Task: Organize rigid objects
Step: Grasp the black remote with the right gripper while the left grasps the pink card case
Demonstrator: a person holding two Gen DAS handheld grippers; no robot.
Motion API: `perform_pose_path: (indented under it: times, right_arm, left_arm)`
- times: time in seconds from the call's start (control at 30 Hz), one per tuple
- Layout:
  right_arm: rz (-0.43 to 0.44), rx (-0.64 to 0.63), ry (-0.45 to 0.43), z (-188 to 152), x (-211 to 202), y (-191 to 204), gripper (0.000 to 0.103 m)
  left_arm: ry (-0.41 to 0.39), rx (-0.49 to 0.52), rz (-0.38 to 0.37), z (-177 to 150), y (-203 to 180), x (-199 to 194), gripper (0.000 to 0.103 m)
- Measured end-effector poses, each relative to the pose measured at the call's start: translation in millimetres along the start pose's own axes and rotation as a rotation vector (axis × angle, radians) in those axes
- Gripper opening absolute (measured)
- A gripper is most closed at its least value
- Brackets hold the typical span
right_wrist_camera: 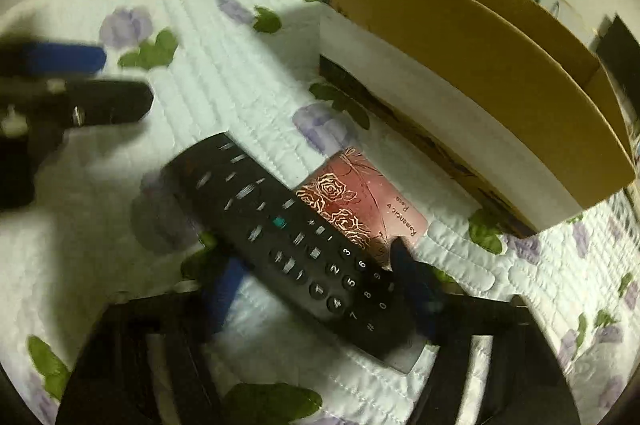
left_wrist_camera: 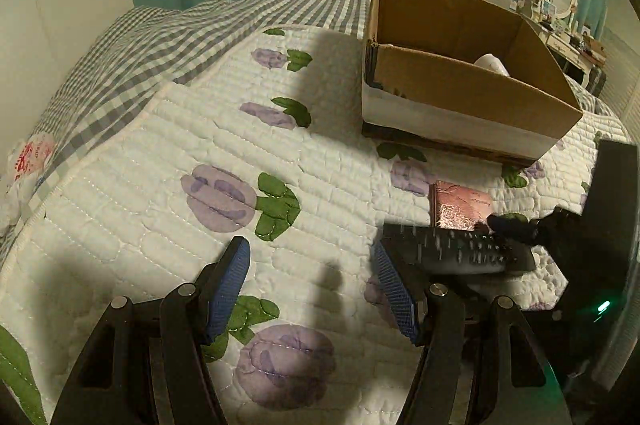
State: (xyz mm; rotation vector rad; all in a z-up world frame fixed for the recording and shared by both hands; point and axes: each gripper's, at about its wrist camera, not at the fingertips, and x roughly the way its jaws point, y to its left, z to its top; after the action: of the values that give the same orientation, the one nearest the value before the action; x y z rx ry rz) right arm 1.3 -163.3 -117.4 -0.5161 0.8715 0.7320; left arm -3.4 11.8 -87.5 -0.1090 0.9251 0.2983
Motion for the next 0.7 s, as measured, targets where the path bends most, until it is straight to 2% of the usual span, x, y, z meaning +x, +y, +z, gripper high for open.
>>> perform_pose_path:
  times: [0.03, 0.1, 0.2, 0.47, 0.6, 0.7]
  right_arm:
    - [0.024, 0.034, -0.001, -2, -4, -5, 0.034]
    - [0.038, 0.074, -0.010, -8, -14, -12, 0.026]
    - [0.022, 0.107, -0.019, -14, -30, -19, 0.020]
    - [-0.064, 0.306, -0.026, -38, -63, -64, 0.019]
    - [-0.087, 0.424, -0.015, -49, -65, -92, 0.019]
    - [-0.083, 0.460, 0.001, -52, -58, -103, 0.019]
  left_arm:
    - [0.000, 0.000, 0.001, 0, 0, 0, 0.068]
    - [0.002, -0.001, 0.004, 1, -1, 1, 0.067]
    - [0.006, 0.007, 0.014, 1, -2, 3, 0.068]
    - [0.007, 0.088, 0.015, 3, -22, 1, 0.068]
    - [0.015, 0.109, -0.033, 4, -37, -1, 0.067]
    - [0.028, 0.117, -0.073, 8, -52, 2, 0.067]
